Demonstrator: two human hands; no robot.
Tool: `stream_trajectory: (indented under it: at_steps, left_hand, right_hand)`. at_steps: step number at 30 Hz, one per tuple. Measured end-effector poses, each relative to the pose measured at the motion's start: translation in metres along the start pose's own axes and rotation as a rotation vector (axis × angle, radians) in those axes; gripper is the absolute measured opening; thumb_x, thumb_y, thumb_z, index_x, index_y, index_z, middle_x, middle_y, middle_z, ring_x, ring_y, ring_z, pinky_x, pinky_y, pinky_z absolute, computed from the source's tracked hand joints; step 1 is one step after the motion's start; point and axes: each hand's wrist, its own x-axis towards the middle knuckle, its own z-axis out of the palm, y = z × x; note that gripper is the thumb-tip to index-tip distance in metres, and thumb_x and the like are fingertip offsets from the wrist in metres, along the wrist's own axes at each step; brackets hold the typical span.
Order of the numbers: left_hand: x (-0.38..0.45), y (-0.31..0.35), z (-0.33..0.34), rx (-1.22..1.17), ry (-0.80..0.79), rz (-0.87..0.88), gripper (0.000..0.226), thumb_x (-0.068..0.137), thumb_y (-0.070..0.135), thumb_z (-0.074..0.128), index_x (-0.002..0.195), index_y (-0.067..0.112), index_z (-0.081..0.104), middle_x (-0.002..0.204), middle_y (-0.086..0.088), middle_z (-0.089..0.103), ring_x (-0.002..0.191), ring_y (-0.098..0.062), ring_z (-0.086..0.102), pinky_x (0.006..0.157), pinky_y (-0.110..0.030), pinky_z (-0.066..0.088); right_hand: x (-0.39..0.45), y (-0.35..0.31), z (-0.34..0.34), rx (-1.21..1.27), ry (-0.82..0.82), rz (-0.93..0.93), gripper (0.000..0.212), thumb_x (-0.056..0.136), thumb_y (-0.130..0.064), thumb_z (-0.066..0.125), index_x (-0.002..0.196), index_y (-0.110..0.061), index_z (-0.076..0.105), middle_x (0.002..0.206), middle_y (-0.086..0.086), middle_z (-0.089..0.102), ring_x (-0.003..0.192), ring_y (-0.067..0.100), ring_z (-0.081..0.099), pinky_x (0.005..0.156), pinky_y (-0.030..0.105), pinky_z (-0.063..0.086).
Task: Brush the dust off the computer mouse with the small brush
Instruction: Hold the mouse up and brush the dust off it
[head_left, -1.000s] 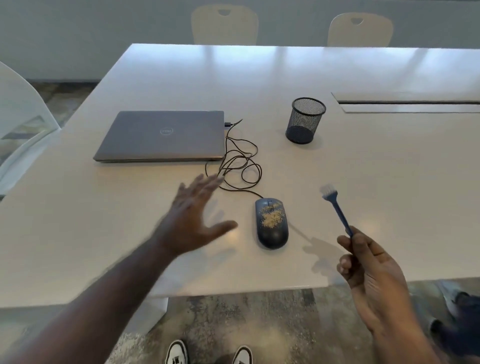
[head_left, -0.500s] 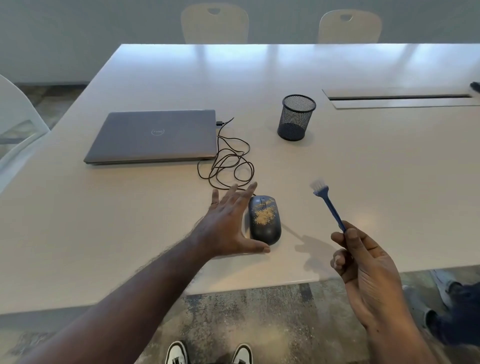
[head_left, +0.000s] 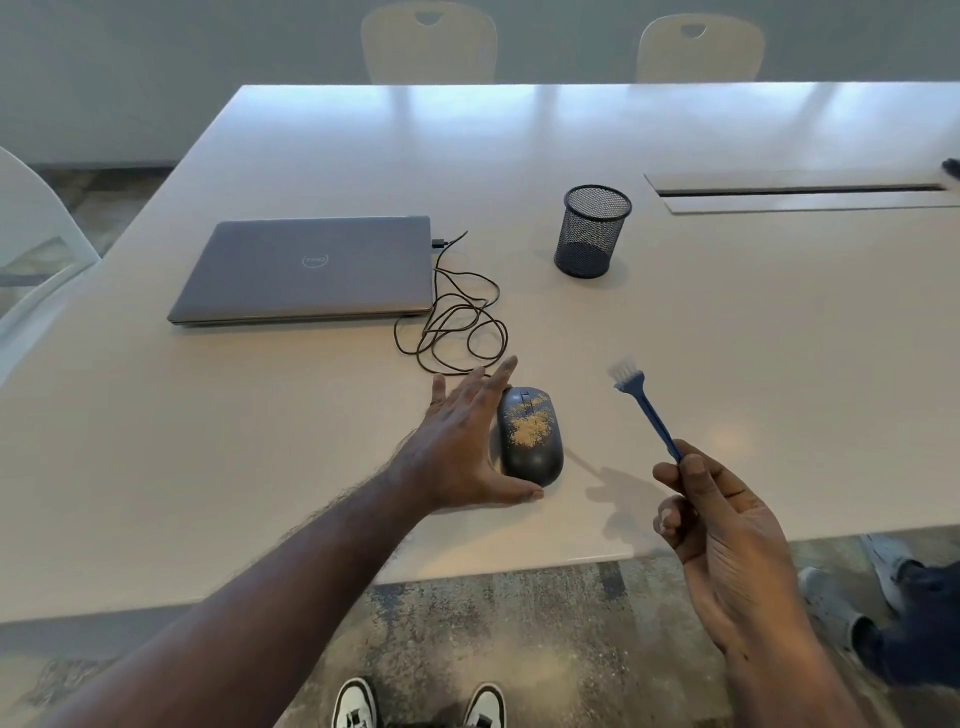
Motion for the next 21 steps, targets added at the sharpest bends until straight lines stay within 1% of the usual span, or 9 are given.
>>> stream_trajectory:
  at_steps: [2,7,10,15,18,21]
  left_hand:
    - [-0.002,0.001,0.001,-0.022,0.024,0.008,0.134,0.057,0.076,0.073,0.155,0.039,-0.011,0.167,-0.003,0.012,0.154,-0.015,-0.002,0.117,-0.038,-0.022]
    - [-0.013,0.006,0.003,-0.066,0.057,0.035,0.133,0.057,0.077,0.072,0.152,0.048,-0.016,0.167,0.0,0.013,0.154,-0.014,0.001,0.119,-0.04,-0.019]
    - [-0.023,0.009,0.003,-0.066,0.066,0.058,0.134,0.056,0.079,0.072,0.152,0.046,-0.016,0.166,0.002,0.014,0.154,-0.013,0.002,0.121,-0.042,-0.017]
    - [-0.042,0.016,0.0,-0.087,0.076,0.097,0.133,0.057,0.078,0.073,0.15,0.051,-0.017,0.165,0.004,0.02,0.154,-0.012,0.007,0.122,-0.042,-0.015]
    - [-0.056,0.019,0.0,-0.092,0.066,0.121,0.133,0.058,0.078,0.075,0.152,0.048,-0.015,0.165,0.005,0.019,0.154,-0.011,0.006,0.122,-0.042,-0.014]
    - [-0.07,0.02,0.0,-0.094,0.054,0.156,0.134,0.058,0.078,0.074,0.154,0.044,-0.013,0.165,0.006,0.019,0.154,-0.011,0.004,0.123,-0.044,-0.013]
  right_hand:
    - [-0.001,0.001,-0.001,-0.002,0.0,0.004,0.018,0.081,-0.027,0.065,0.093,-0.022,0.079,0.08,0.002,0.074,0.047,0.009,0.051,0.052,0.02,0.05]
    - [-0.006,-0.001,-0.004,-0.016,0.005,-0.008,0.019,0.081,-0.027,0.066,0.093,-0.021,0.078,0.081,0.003,0.074,0.047,0.009,0.052,0.052,0.019,0.049]
    - [-0.012,-0.003,-0.005,-0.033,0.014,-0.016,0.019,0.081,-0.026,0.066,0.094,-0.021,0.078,0.083,0.003,0.074,0.048,0.009,0.053,0.053,0.019,0.051]
    - [-0.028,0.0,-0.002,-0.031,0.031,-0.04,0.019,0.077,-0.023,0.069,0.094,-0.021,0.078,0.087,0.004,0.075,0.049,0.009,0.054,0.053,0.019,0.051]
    - [-0.04,0.005,0.003,-0.028,0.055,-0.068,0.018,0.078,-0.022,0.069,0.093,-0.019,0.077,0.09,0.005,0.075,0.05,0.01,0.055,0.053,0.019,0.051]
    - [-0.055,0.009,0.009,-0.049,0.067,-0.104,0.017,0.078,-0.024,0.069,0.093,-0.02,0.077,0.094,0.007,0.076,0.052,0.01,0.056,0.053,0.02,0.05]
